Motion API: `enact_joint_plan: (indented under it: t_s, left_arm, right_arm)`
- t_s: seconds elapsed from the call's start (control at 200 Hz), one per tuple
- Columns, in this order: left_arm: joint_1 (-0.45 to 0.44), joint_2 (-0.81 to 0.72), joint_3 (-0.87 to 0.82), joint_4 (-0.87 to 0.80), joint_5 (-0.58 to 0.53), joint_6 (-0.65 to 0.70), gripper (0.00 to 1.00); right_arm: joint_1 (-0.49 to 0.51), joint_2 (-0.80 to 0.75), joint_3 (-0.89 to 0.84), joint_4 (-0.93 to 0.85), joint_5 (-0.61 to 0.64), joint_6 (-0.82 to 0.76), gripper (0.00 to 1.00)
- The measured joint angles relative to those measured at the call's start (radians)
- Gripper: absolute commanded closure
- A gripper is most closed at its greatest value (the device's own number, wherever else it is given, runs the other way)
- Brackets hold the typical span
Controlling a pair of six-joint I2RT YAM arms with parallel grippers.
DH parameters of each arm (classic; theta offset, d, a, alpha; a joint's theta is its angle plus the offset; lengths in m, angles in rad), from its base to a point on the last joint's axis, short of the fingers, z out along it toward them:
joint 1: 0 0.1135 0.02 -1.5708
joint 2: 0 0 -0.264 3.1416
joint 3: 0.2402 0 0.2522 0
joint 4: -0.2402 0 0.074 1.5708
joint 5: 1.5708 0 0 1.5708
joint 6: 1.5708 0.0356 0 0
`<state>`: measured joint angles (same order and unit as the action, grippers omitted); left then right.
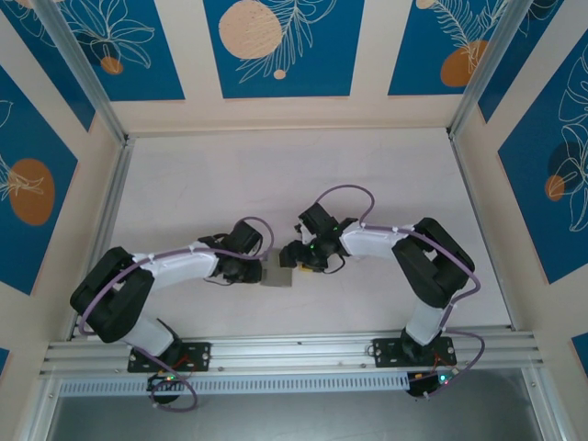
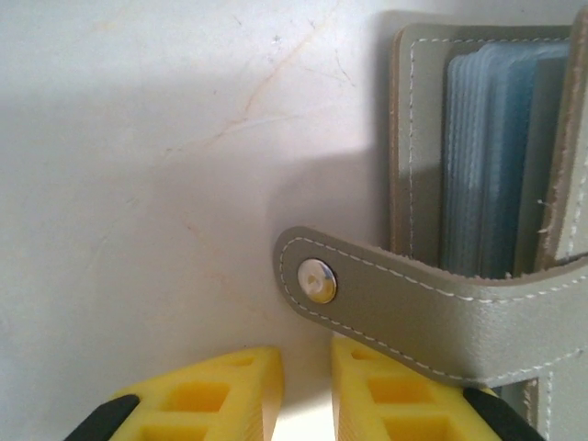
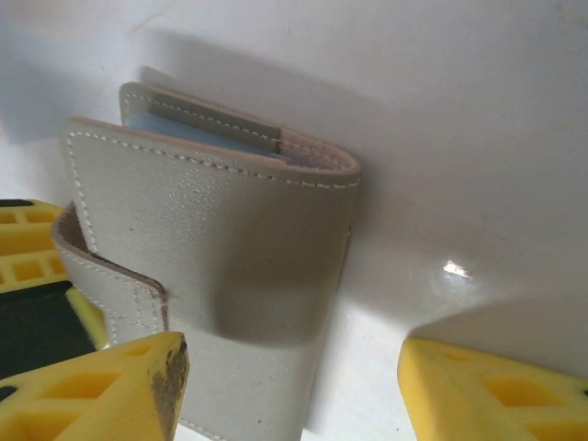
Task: Put the credit cards into the card holder
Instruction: Press the card holder at the center of the table, then turn over the card holder at the center of the table.
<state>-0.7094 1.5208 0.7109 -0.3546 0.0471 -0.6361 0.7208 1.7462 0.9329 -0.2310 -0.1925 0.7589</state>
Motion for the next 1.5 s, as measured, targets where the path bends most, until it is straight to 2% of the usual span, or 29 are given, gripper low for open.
enact_joint_plan:
  t_s: [0.13, 0.37, 0.555, 0.76, 1.05, 1.11, 1.18, 1.321, 1.386, 1.501]
  left_arm:
    - [0.002, -0.065, -0.031, 0.014, 0.009, -0.002, 0.77]
    - [0.01, -0.238, 0.016, -0.098, 0.025, -0.011, 0.74]
    - [0.02, -0.11, 0.114, -0.085, 0.055, 0.0, 0.76]
    - [0.036, 0.064, 0.143, -0.069, 0.056, 0.04, 0.78]
    - [0.042, 0.084, 0.095, 0.002, 0.054, 0.056, 0.79]
    - [0.042, 0.081, 0.081, 0.023, 0.054, 0.055, 0.79]
    - [0.042, 0.077, 0.069, 0.039, 0.057, 0.052, 0.8]
    - [0.048, 0.071, 0.056, 0.056, 0.072, 0.043, 0.79]
    - [0.051, 0.061, 0.044, 0.073, 0.084, 0.037, 0.74]
    - [0.064, 0.013, 0.007, 0.12, 0.121, 0.022, 0.62]
  right_arm:
    - [0.0, 0.005, 0.0, 0.007, -0.001, 0.013, 0.36]
    - [0.0, 0.012, 0.011, -0.011, 0.009, 0.018, 0.41]
    - [0.018, 0.028, 0.049, -0.069, 0.048, 0.013, 0.41]
    - [0.029, 0.035, 0.069, -0.092, 0.065, 0.006, 0.37]
    - [-0.003, 0.038, 0.042, -0.026, -0.033, 0.012, 0.37]
    - [-0.003, 0.047, 0.042, -0.005, -0.05, 0.018, 0.43]
    - [-0.003, 0.067, 0.043, 0.031, -0.077, 0.026, 0.55]
    - [-0.002, 0.091, 0.039, 0.119, -0.147, 0.052, 0.99]
    - [-0.005, 0.054, 0.026, 0.145, -0.161, 0.061, 1.0]
    - [0.014, -0.02, -0.002, 0.086, -0.064, 0.06, 1.0]
